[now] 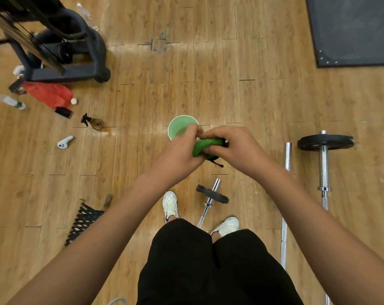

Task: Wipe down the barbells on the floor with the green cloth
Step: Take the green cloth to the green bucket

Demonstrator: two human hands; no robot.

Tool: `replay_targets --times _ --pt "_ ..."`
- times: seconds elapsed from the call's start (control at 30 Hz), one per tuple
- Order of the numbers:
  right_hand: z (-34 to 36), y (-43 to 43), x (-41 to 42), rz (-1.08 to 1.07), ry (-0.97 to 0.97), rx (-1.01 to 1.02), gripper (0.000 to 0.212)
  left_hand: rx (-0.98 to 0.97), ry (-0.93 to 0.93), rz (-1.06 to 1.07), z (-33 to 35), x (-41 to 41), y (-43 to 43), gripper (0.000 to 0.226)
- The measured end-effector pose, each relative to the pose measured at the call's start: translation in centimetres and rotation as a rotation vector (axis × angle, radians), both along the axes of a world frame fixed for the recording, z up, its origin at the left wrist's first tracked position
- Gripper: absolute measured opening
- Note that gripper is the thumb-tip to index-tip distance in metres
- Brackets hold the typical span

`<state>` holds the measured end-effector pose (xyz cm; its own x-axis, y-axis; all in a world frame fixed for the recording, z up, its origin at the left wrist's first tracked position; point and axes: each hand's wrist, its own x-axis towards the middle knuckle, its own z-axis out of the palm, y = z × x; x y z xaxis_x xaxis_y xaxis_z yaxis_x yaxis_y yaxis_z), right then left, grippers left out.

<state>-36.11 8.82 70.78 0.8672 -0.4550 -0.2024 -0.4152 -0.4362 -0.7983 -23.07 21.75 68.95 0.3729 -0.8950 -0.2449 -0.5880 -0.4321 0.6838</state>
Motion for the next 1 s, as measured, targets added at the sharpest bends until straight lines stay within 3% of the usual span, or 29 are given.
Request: replay_targets --times 0.07,0.17,0.4,0.53,1.0 --pt "-0.3 0.7 0.7 -0.020 -0.021 0.041 0.026 0.092 -0.061 -0.004 -1.1 -0.1 -0.3 0.057" --pt "-2.2 0.9 1.2 -0.020 -0.036 0.048 0.026 0.120 -0.183 0.018 -3.3 0.7 -0.1 0.052" --pt "-11.7 0.3 3.6 0.094 0.203 -0.221 0.062 0.098 -0.384 -0.044 -11.8 5.2 0.8 0.064" --pt "-19.5 0.4 6.0 0.110 0.327 -0.280 0.067 0.131 -0.479 -0.122 -19.6 9.1 0.4 0.067" --pt "-55.2 -3.2 9.5 -0.170 0.395 -0.215 0.065 0.044 -0.548 -0.398 -54.8 15.3 -8.3 0.062"
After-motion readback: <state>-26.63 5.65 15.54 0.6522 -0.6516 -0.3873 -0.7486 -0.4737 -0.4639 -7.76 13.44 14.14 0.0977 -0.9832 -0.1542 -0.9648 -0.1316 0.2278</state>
